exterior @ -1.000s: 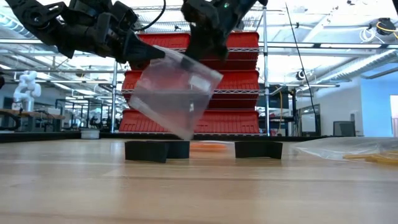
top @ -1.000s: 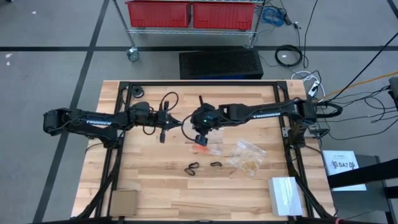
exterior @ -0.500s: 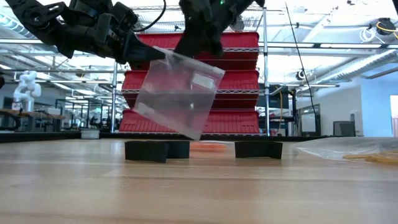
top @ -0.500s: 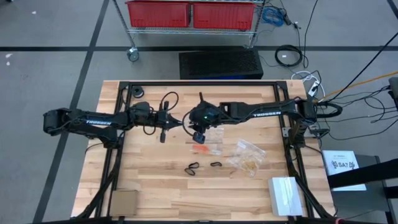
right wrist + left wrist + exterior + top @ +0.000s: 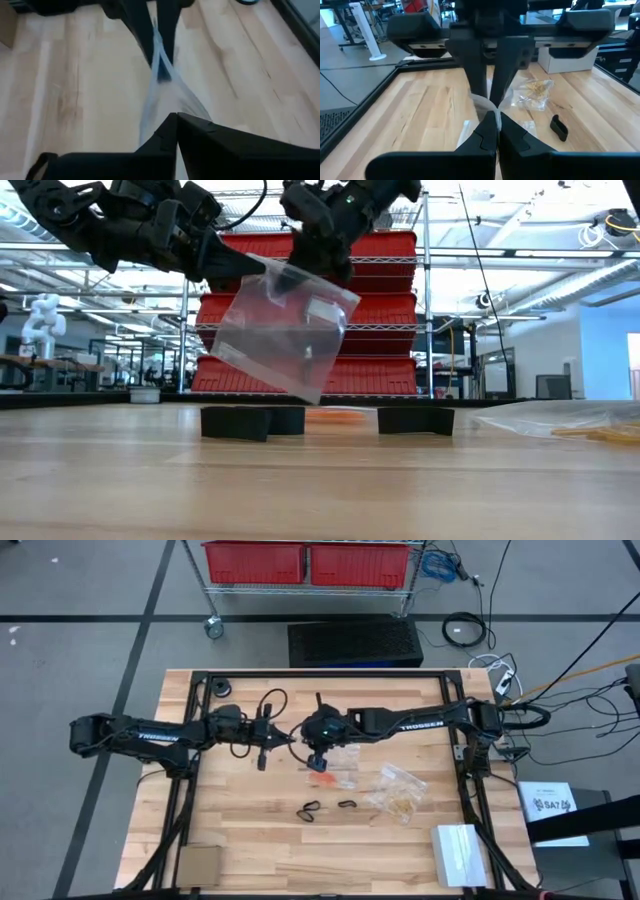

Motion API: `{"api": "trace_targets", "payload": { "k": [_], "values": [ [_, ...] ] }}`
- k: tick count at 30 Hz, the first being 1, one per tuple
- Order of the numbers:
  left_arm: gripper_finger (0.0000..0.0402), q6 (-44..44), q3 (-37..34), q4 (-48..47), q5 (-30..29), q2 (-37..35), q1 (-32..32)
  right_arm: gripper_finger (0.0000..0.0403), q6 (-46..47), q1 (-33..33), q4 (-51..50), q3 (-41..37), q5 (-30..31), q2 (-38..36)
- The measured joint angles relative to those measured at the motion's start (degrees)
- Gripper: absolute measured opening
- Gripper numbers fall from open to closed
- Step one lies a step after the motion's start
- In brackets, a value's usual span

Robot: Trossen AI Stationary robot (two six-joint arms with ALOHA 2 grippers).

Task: Sort rubber bands
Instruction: Open the top left transparent zip lock bag

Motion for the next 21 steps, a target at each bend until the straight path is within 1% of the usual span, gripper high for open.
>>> {"api": "trace_targets", "payload": {
  "k": [4,11,14,17,21],
  "values": [
    [0.0002,0.0,0.0,-0.01,-0.09,0.0,0.0,0.003,-0.23,0.03,1.56,0.02,-1.1,2.37],
    [0.0002,-0.26,0.0,-0.02,-0.35,0.0,0.0,0.0114,0.97,0.02,3.28,-0.02,-0.97,4.15],
    [0.0002,-0.28,0.0,-0.09,-0.35,0.01,0.0,0.0142,1.36,-0.02,3.23,-0.02,-0.14,3.99],
    [0.0002,-0.33,0.0,-0.2,-0.35,0.0,0.0,0.0159,1.33,-0.02,2.26,-0.02,0.47,2.83],
    [0.0002,-0.35,0.02,-0.35,-0.35,0.0,0.0,0.0166,0.82,0.0,0.35,-0.02,0.46,0.09]
  ]
}}
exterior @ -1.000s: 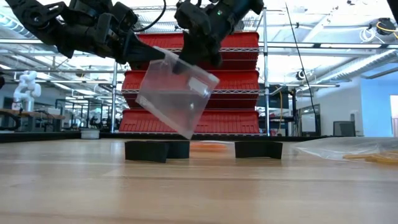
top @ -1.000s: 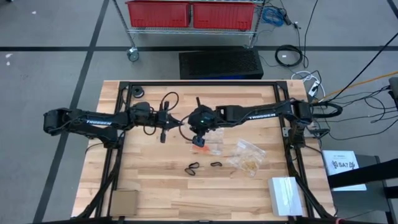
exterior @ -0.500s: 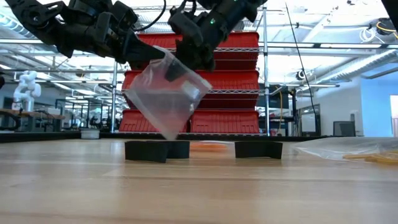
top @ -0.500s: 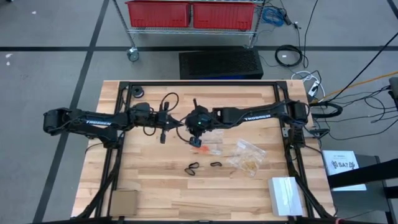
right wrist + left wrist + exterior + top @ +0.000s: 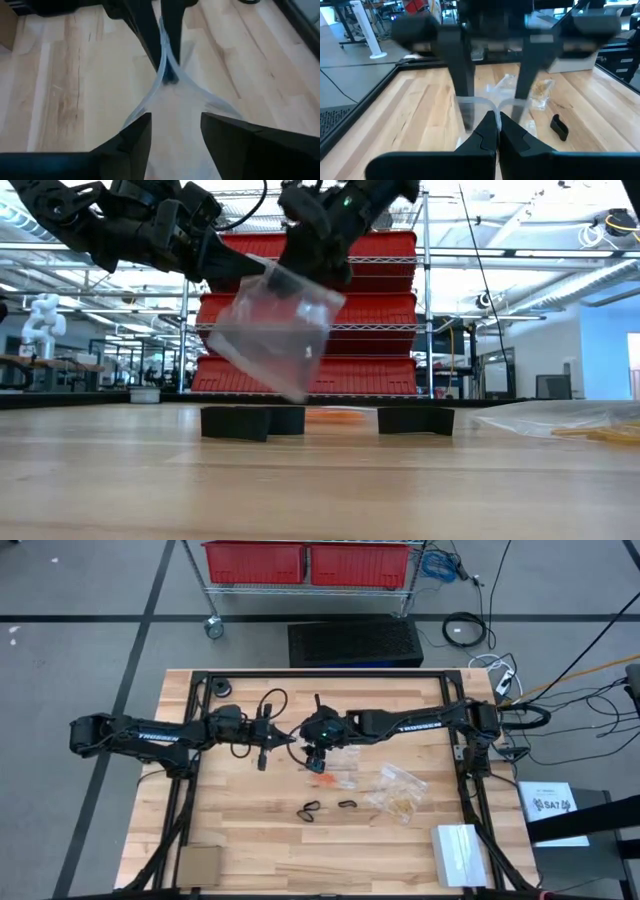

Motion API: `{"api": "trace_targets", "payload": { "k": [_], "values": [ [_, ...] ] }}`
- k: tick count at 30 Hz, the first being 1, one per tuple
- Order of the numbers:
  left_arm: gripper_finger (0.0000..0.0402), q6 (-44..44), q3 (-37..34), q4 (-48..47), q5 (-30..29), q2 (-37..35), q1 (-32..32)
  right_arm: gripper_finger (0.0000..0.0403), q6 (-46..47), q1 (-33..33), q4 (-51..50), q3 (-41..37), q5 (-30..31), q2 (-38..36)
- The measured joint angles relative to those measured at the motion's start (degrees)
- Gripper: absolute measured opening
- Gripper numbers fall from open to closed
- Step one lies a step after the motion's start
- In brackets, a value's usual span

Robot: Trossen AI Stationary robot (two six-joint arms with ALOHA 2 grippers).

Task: Sort rubber bands
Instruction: Open the top left transparent zip lock bag, then put the black rubber band into the top left transparent zip lock bag

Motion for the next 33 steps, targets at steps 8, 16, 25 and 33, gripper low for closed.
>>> {"api": "trace_targets", "payload": {
  "k": [8,16,25,33],
  "values": [
    [0.0002,-0.04,0.0,-0.39,0.0,0.0,0.0,0.0167,-3.2,0.73,-3.8,0.04,-0.04,-6.53],
    [0.0002,0.01,0.0,-1.3,-0.24,0.0,0.0,0.0167,-1.69,8.07,-21.34,0.06,-3.27,-10.48],
    [0.0002,0.09,0.0,-1.15,-0.34,0.0,0.0,0.0167,7.89,16.49,-26.32,-4.01,-3.35,-2.55],
    [0.0002,0.04,0.0,-1.37,-0.35,0.0,0.0,0.0167,7.26,16.63,-24.99,-5.09,-6.08,5.44]
  ]
}}
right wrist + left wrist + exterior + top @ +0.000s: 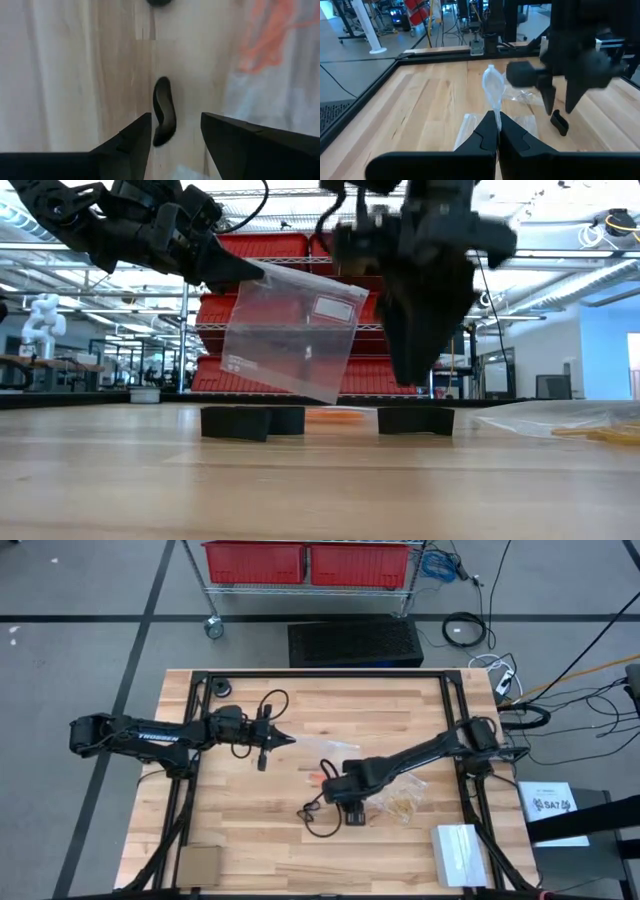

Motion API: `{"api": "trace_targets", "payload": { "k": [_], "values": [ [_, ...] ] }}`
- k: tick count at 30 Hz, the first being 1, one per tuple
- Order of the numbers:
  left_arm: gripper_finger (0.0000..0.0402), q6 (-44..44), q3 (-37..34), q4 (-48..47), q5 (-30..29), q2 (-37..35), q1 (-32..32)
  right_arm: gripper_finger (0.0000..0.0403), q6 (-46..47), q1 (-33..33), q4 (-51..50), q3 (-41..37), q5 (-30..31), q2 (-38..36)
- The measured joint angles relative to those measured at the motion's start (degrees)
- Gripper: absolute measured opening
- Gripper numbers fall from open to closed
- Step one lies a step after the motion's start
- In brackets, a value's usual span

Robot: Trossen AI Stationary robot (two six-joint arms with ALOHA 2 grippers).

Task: Sort rubber bands
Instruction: Put the black rubber band into the top left transparent zip lock bag

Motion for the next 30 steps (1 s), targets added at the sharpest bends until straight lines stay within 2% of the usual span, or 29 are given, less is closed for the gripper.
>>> {"api": "trace_targets", "payload": {
  "k": [6,8,10,14,16,20,23,25,30],
  "values": [
    [0.0002,-0.07,0.0,-0.37,0.0,0.0,0.0,0.0165,-2.23,0.04,1.44,0.01,-1.42,5.28],
    [0.0002,-0.07,0.0,-0.4,0.0,0.0,0.0,0.0152,-3.54,0.08,0.97,0.11,-1.45,5.44],
    [0.0002,-0.06,0.0,-0.44,0.0,0.01,0.0,0.0125,-4.53,0.04,0.73,0.13,-1.32,5.28],
    [0.0002,-0.04,0.0,-0.41,0.0,0.02,0.0,0.0032,-6.97,-0.4,-1.12,0.92,-1.07,2.89],
    [0.0002,-0.04,0.0,-0.42,0.0,0.01,0.0,0.0011,-8.14,-0.8,-1.3,2.4,0.73,0.56],
    [0.0002,-0.04,0.0,-0.37,0.0,0.0,0.0,0.0008,-9.94,-2.91,-0.57,5.32,5.02,-3.28],
    [0.0002,-0.04,0.0,-0.39,-0.02,0.0,0.0,0.0004,-12.78,-4.18,0.92,8.75,11.22,-5.8],
    [0.0002,-0.04,0.0,-0.4,-0.01,0.01,0.0,0.0004,-14.9,-5.23,1.16,11.58,15.29,-6.18],
    [0.0002,-0.04,0.0,-0.61,0.0,0.0,0.0,0.0002,-20.94,-8.61,4.44,15.72,19.8,-5.7]
  ]
}}
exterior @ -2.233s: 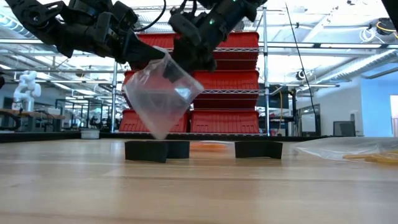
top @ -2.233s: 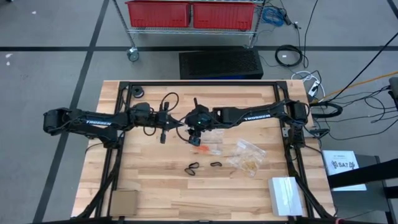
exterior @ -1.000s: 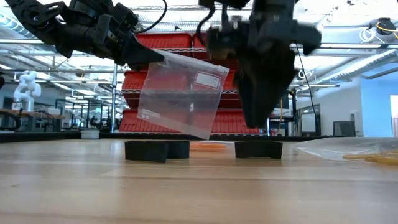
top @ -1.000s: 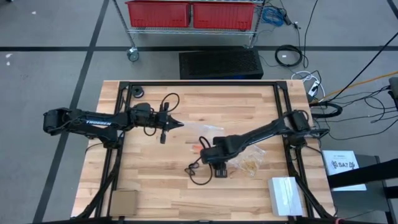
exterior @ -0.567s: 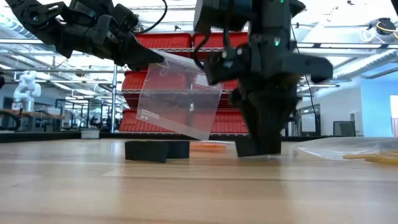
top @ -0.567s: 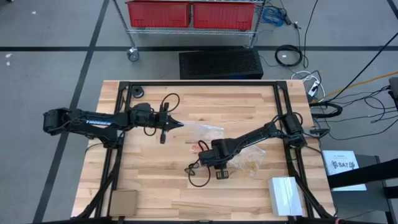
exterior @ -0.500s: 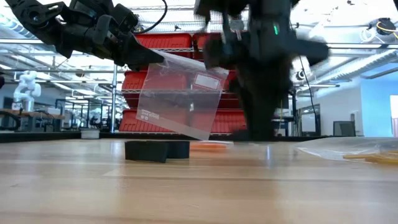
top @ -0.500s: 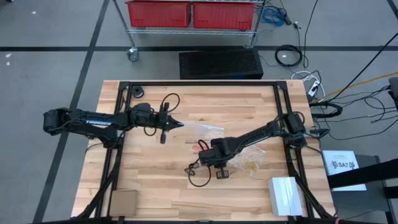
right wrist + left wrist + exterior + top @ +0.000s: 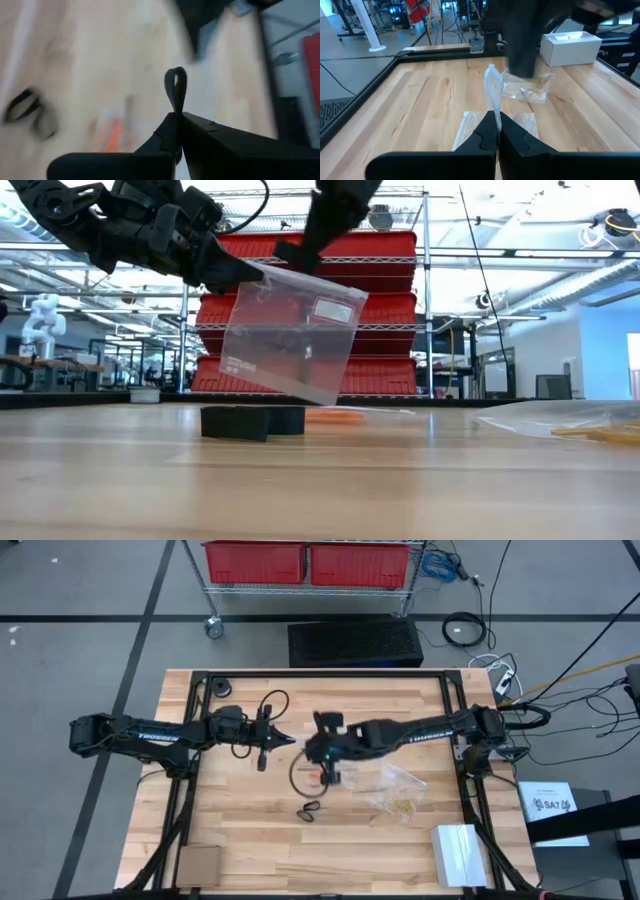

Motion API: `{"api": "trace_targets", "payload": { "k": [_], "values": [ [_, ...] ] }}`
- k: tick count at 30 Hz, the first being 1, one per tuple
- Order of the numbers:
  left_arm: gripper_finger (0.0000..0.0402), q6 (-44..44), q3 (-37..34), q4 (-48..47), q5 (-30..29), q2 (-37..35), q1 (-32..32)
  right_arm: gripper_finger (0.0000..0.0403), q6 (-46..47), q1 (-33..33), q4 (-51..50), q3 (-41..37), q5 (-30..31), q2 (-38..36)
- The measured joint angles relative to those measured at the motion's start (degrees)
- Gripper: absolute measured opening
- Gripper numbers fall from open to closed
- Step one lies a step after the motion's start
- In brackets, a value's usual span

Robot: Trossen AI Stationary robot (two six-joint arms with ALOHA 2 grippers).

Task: Sort rubber bands
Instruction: Put the black rubber band into the top left transparent zip lock bag

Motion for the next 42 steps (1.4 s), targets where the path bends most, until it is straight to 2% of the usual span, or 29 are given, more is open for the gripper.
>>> {"api": "trace_targets", "payload": {
  "k": [5,13,28,36,42],
  "values": [
    [0.0002,0.02,0.0,-0.65,0.0,0.0,0.0,0.0001,-1.33,-2.84,1.31,0.34,0.83,0.07],
    [0.0002,0.55,0.0,-0.66,0.0,0.01,0.0,0.0,0.05,-3.42,1.1,0.32,-3.73,1.68],
    [0.0002,0.52,0.0,-0.87,-0.02,0.02,0.02,0.0,9.54,-3.39,1.38,0.32,-3.18,2.05],
    [0.0002,0.5,0.0,-1.01,-0.02,0.02,0.01,0.0,12.27,-2.59,1.65,0.32,1.47,2.05],
    [0.0002,0.5,0.0,-1.04,-0.02,0.02,0.01,0.0,12.62,-1.76,1.75,-0.1,1.37,2.04]
  ]
}}
